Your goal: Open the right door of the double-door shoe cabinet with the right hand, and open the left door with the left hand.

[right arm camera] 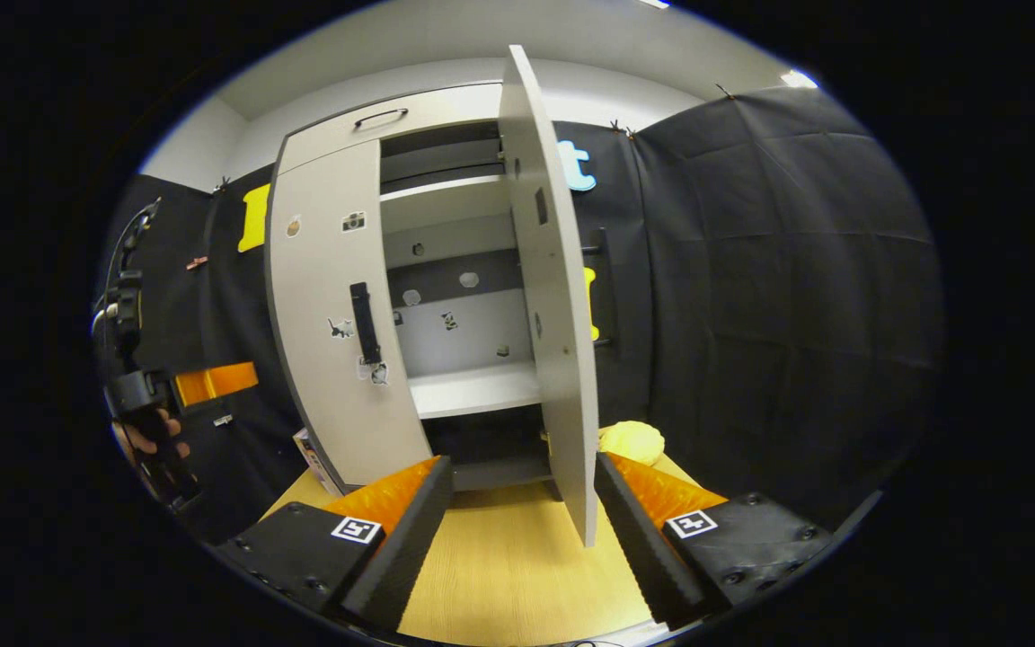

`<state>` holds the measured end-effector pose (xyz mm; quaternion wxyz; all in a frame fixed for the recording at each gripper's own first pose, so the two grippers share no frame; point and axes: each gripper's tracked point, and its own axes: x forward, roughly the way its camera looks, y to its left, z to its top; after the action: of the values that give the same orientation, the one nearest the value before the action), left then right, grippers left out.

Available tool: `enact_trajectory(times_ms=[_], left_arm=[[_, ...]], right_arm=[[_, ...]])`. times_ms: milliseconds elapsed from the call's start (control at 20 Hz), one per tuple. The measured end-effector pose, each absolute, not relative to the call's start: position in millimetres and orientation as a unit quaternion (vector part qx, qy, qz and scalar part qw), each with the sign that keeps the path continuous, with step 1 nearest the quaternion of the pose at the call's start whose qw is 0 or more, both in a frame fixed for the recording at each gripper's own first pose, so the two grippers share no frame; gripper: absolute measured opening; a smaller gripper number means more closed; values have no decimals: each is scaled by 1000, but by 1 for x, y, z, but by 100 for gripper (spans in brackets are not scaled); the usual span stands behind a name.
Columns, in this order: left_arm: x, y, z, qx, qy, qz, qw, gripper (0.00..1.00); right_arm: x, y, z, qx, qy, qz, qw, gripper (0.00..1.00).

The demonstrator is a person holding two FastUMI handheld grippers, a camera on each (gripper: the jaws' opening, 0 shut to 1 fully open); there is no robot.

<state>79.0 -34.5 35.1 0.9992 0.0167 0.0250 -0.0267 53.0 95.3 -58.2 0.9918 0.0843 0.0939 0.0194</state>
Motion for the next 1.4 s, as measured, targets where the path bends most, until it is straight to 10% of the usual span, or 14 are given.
enact_trajectory(times_ms=[1050,1400], left_arm=[[277,-125,31,3,31,-24,999,94],[296,-131,28,6,48,-10,999,72]], right_arm=[[136,130,-69,89,81,155,981,99],[158,134,-80,106,97,184,972,98]])
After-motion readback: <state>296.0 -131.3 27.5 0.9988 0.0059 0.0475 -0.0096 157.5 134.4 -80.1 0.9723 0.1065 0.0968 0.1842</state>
